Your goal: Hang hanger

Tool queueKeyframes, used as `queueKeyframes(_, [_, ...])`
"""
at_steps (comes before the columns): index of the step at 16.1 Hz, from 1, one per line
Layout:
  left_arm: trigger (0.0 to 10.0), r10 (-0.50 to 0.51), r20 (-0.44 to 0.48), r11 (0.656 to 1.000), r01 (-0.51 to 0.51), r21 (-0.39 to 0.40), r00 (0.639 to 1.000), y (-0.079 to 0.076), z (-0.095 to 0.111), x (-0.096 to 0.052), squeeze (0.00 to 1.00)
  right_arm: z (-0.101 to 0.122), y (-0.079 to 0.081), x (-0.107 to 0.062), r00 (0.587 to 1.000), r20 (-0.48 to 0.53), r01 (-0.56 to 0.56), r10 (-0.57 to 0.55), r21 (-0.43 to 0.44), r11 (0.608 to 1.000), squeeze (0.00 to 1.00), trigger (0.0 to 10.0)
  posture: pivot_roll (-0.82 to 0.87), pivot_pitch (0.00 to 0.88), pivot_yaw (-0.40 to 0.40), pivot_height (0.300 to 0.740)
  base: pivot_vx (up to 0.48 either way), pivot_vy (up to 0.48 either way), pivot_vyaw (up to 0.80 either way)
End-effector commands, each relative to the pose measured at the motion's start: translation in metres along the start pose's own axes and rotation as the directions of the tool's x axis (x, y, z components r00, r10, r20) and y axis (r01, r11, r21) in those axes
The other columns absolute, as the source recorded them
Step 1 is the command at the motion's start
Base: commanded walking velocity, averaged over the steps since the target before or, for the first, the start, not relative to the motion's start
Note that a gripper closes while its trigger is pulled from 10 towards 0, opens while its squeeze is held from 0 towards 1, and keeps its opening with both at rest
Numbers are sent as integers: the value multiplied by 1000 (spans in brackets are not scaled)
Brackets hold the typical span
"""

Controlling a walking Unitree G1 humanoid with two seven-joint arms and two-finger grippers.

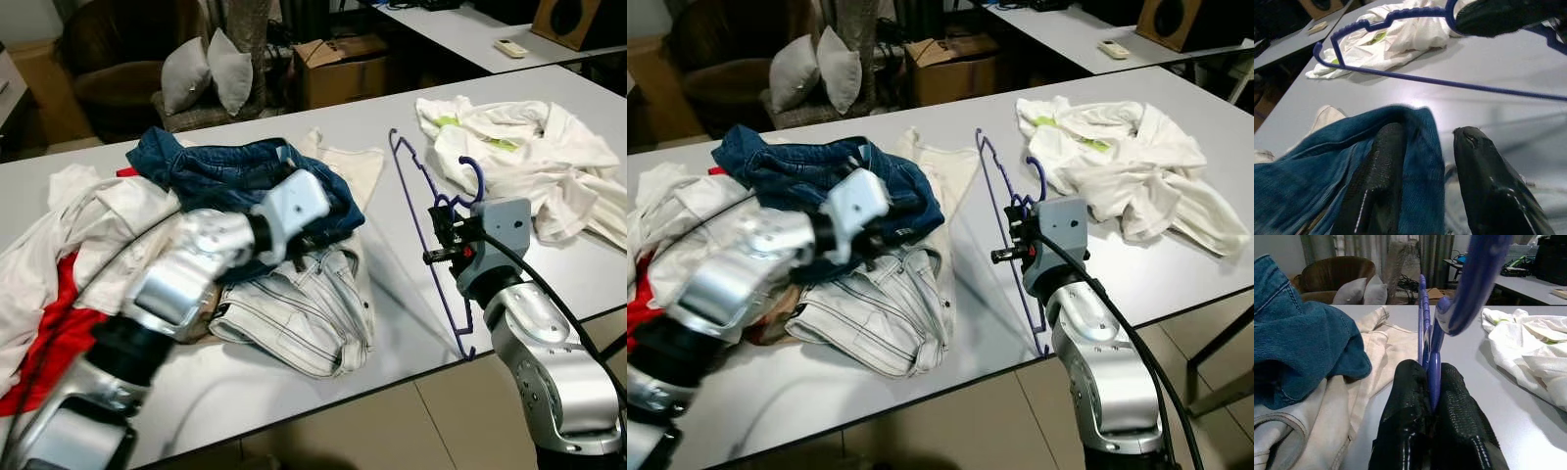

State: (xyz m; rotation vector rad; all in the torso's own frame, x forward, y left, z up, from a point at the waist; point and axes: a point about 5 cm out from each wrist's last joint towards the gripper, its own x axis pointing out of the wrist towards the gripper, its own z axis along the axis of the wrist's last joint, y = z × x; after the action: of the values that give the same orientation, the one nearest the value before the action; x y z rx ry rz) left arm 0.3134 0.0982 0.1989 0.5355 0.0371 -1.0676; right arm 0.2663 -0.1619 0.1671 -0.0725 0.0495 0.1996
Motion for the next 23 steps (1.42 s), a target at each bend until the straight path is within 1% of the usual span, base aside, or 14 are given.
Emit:
queueKeyframes(1, [10000, -58, -19, 998, 58, 17, 998, 2, 2, -14, 1000, 4, 1, 0, 1000, 15, -6, 7, -9, 1000, 0, 10000, -86, 0, 84, 740, 0, 0, 0])
queueKeyframes(3, [10000, -148, -59, 989, 149, 10, 987, -3, -3, -25, 1000, 3, 1, -1, 1000, 14, -4, 5, -10, 1000, 0, 10000, -92, 0, 91, 740, 0, 0, 0])
queueKeyframes(5, [10000, -143, -96, 990, 144, 5, 985, 5, -9, -40, 1000, 3, 0, -2, 1000, 14, 4, -4, -10, 1000, 0, 10000, -99, 0, 97, 740, 0, 0, 0])
queueKeyframes(8, [10000, -33, -110, 999, 35, 14, 993, 29, -7, -59, 1000, 3, -2, -4, 1000, 14, 11, -11, -11, 1000, 0, 10000, -99, 0, 99, 740, 0, 0, 0])
queueKeyframes(9, [10000, 101, -123, 994, -95, 49, 987, 50, -7, -68, 1000, 2, -2, -4, 1000, 14, 11, -11, -11, 1000, 0, 10000, -98, 0, 101, 740, 0, 0, 0])
queueKeyframes(10, [10000, 237, -153, 970, -225, 94, 959, 69, -10, -75, 1000, 2, -1, -4, 1000, 14, 10, -10, -10, 1000, 0, 10000, -100, 0, 102, 740, 0, 0, 0])
queueKeyframes(11, [10000, 294, -167, 954, -279, 107, 941, 76, -12, -78, 1000, 2, -1, -4, 1000, 15, 10, -10, -10, 1000, 0, 10000, -100, 0, 104, 740, 0, 0, 0])
queueKeyframes(12, [10000, 408, -190, 912, -389, 133, 893, 91, -16, -83, 243, 2, 0, -4, 1000, 15, 10, -10, -9, 1000, 0, 10000, -102, 0, 106, 740, 0, 0, 0])
queueKeyframes(13, [10000, 460, -197, 887, -437, 151, 866, 96, -18, -84, 0, 2, 0, -4, 1000, 15, 11, -11, -9, 1000, 0, 10000, -102, 0, 106, 740, 0, 0, 0])
queueKeyframes(14, [10000, 516, -202, 855, -487, 176, 833, 101, -22, -82, 0, 2, 0, -4, 1000, 15, 12, -12, -9, 1000, 0, 10000, -104, 0, 109, 740, 0, 0, 0])
queueKeyframes(15, [10000, 501, -217, 864, -472, 173, 838, 98, -30, -75, 0, 2, 0, -4, 1000, 16, 13, -13, -9, 1000, 0, 10000, -106, 0, 110, 740, 0, 0, 0])
queueKeyframes(18, [10000, 356, -299, 935, -338, 111, 885, 73, -59, -58, 0, 3, -1, -4, 1000, 17, 17, -17, -9, 1000, 0, 10000, -106, 0, 110, 740, 0, 0, 0])
queueKeyframes(21, [10000, 156, -338, 986, -165, 2, 928, 46, -73, -58, 0, 3, -1, -3, 1000, 15, 16, -16, -10, 1000, 0, 10000, -102, 0, 101, 740, 0, 0, 0])
queueKeyframes(23, [10000, 20, -362, 995, -53, -81, 932, 28, -79, -64, 0, 3, -1, -2, 1000, 13, 10, -9, -10, 1000, 0, 10000, -93, 0, 92, 740, 0, 0, 0])
